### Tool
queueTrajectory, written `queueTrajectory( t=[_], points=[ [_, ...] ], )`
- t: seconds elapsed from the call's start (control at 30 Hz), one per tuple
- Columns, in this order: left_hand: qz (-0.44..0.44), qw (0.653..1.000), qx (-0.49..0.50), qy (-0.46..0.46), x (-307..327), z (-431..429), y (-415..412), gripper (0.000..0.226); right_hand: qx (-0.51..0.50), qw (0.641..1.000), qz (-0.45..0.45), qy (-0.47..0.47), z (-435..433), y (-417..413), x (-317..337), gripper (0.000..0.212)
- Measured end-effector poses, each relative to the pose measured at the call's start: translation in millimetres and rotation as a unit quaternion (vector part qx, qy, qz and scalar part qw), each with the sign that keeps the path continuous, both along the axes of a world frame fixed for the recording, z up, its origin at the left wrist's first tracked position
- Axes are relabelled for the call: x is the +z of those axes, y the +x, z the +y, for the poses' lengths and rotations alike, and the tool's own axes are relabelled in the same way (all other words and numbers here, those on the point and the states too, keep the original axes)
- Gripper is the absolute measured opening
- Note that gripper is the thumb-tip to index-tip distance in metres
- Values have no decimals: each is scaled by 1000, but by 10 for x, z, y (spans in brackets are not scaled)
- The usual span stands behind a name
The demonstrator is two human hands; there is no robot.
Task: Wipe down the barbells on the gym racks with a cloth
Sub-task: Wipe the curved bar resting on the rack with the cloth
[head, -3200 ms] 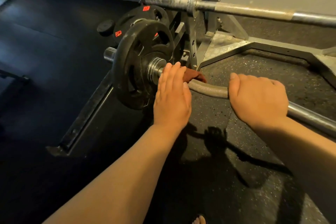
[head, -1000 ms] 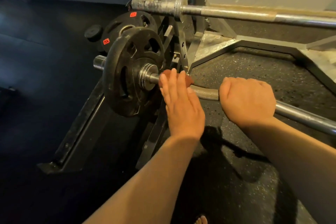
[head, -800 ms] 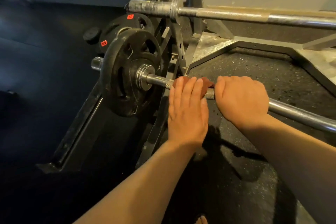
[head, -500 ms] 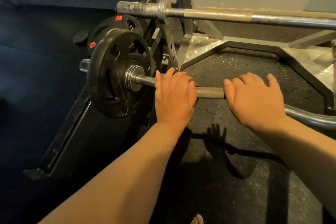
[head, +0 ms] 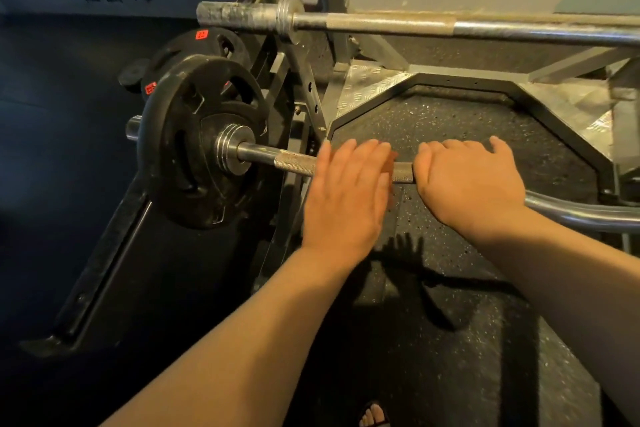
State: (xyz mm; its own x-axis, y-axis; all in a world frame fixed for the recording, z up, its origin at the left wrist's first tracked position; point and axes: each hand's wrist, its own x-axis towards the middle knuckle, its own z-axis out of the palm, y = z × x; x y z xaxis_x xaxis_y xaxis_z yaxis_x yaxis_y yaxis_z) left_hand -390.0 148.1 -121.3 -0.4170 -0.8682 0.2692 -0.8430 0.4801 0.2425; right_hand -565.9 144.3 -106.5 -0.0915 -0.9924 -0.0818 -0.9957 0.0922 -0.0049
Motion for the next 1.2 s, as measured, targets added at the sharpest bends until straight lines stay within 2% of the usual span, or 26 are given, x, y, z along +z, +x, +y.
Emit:
queueTrajectory(
  t=[0.17, 0.3, 0.43, 0.47, 0.53, 0.6, 0.7, 0.83, 0.97, 1.1, 1.2],
  points=[
    [-18, 993, 113, 6, 64, -4, -306, 35, 9, 1000, 7, -29, 12, -15, -40, 67],
    [-27, 999, 38, 6, -23, 85, -466, 42, 12, 999, -1, -33, 20, -8, -58, 59],
    [-85, 996, -3, -25, 85, -65, -149, 41, 30, 999, 9, -29, 23, -26, -27, 66],
    [-102, 994, 27, -30, 98, -105, -75, 36, 37, 999, 17, -26, 18, -25, -25, 60],
    [-85, 990, 113, -26, 95, -175, -5, 28, 47, 998, 30, -18, 13, -33, -27, 51],
    [-48, 987, 150, -26, 83, -170, -94, 35, 42, 998, 39, -12, 11, -40, -27, 55],
    [-24, 992, 123, -16, 80, -72, -333, 42, 36, 999, 31, -18, 10, -25, -46, 55],
    [-26, 998, 51, -35, 13, 27, -438, 39, 24, 1000, 11, -4, 22, -35, -22, 41],
    [-75, 996, 30, -39, -59, -99, -289, 39, 41, 998, 38, -16, 4, -23, -25, 56],
    [-73, 995, 58, -40, -64, -58, -371, 37, 76, 996, 40, -8, 9, -85, -47, 57],
    [-72, 995, 54, -52, -53, -51, -357, 36, 74, 996, 36, 13, 132, -221, 28, 72]
  ],
)
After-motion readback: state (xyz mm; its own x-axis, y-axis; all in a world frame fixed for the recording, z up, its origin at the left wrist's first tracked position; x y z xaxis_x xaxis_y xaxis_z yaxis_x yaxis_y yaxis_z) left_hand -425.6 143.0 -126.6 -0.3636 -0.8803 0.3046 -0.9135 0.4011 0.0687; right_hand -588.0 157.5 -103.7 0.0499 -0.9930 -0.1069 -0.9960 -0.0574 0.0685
